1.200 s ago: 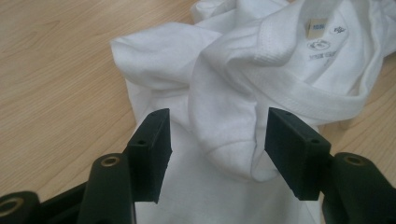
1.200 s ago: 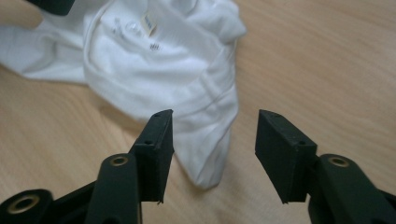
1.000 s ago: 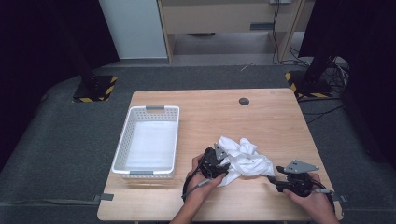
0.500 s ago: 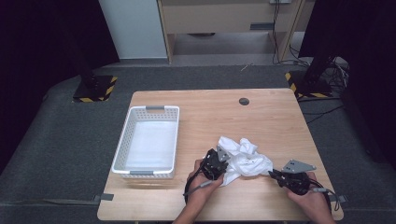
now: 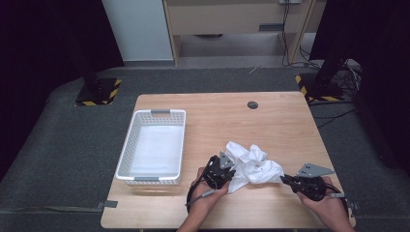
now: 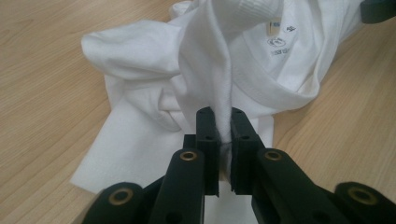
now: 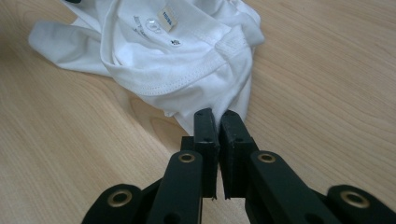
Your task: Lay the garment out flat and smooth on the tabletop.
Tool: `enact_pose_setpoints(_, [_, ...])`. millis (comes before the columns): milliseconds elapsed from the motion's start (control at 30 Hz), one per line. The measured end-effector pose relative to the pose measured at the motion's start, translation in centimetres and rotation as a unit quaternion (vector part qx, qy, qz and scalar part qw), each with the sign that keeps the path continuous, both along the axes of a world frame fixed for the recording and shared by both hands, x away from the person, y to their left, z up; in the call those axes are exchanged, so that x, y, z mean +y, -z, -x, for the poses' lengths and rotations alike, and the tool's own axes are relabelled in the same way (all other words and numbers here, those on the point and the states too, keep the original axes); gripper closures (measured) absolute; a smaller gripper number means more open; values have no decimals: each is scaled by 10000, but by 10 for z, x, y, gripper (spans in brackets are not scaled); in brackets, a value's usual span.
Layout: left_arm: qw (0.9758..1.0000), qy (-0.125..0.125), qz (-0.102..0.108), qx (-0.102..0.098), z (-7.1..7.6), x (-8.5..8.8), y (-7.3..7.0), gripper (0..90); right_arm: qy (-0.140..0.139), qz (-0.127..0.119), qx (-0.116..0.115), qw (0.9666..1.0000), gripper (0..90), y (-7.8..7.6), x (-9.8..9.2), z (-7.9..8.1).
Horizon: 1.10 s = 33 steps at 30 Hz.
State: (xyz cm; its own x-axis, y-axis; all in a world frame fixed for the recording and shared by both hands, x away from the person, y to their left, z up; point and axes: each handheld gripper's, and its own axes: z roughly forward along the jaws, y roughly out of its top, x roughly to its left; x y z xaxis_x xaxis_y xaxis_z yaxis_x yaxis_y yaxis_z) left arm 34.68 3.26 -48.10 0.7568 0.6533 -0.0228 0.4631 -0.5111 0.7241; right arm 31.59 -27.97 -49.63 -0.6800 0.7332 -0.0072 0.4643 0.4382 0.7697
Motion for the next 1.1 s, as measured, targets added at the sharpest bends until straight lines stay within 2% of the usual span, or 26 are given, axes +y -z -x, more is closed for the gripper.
enact_pose_setpoints(167, [9999,63,86,6,5,5,-12,854,-99,-113,18,9999,868,-12,-3,4])
enact_pose_setpoints(333, [9995,84,272,-113,11,13,-35,855,-162,-181,-41,9997,869,-29,-10,9])
enact_pose_setpoints(367, [9995,84,272,-113,11,13,-35,855,-178,-201,-35,9996,869,-35,-12,10])
enact_pose_setpoints(433, [9991,126,371,-173,13,16,-51,855,-202,-249,-50,9995,869,-44,-16,12])
enact_pose_setpoints(467, [9991,126,371,-173,13,16,-51,855,-202,-249,-50,9995,869,-44,-16,12])
enact_pose_setpoints(567, [9992,122,309,-230,7,15,-63,854,-240,-307,-15,9992,869,-58,-21,9])
enact_pose_setpoints(600, [9993,104,301,-216,4,15,-64,853,-228,-273,58,9993,869,-61,-23,1])
enact_pose_setpoints(633, [9994,90,315,-145,-2,14,-65,853,-228,-273,58,9993,869,-61,-23,1])
enact_pose_setpoints(667, [9994,72,326,-52,-8,12,-65,852,-169,-248,137,9995,869,-61,-22,-11])
enact_pose_setpoints(700, [9995,49,324,4,-14,11,-64,852,-169,-248,137,9995,869,-61,-22,-11])
enact_pose_setpoints(733, [9997,34,259,28,-20,8,-63,851,-123,-278,206,9993,868,-59,-20,-23])
enact_pose_setpoints(767, [9997,-25,178,139,-32,5,-58,850,-89,-290,257,9992,868,-56,-20,-30])
enact_pose_setpoints(933, [9991,-216,-43,363,-55,2,-43,847,114,-267,438,9986,866,-41,-17,-56])
enact_pose_setpoints(1100, [9968,-422,-85,670,-72,4,-22,847,346,-200,554,9977,862,-25,-11,-72])
